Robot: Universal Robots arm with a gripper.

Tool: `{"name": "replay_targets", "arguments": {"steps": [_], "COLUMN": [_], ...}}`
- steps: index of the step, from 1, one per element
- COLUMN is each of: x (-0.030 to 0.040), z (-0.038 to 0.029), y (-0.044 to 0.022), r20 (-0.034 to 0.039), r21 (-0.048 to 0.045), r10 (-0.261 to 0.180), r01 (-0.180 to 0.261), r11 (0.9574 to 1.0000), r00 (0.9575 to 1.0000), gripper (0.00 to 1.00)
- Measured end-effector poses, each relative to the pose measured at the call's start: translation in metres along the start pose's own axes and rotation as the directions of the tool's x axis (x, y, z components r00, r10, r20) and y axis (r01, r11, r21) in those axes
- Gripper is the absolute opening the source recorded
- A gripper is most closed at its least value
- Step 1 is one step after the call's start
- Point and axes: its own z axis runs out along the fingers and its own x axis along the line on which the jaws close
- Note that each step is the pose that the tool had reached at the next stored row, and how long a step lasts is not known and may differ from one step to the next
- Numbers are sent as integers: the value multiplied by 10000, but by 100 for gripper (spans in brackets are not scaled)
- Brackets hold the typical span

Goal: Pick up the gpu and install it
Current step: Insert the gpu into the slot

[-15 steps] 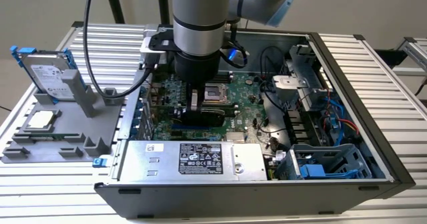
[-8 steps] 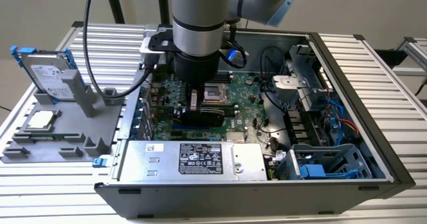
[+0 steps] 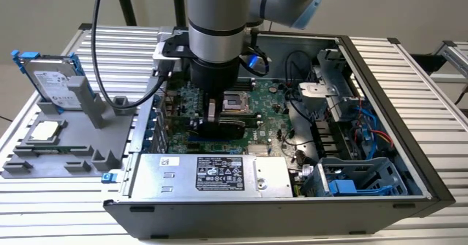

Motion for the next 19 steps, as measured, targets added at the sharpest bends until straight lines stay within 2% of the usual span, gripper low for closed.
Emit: {"name": "replay_targets", "arguments": {"steps": [13,19], "x": [-9,-35], "z": [21,20], "y": [9,10], "r20": [9,6], "r21": [1,-1], "r10": [-1,-2], "r01": [1,2], "r11": [10000,10000], "r00": [10000,10000], "gripper": [0,0]}}
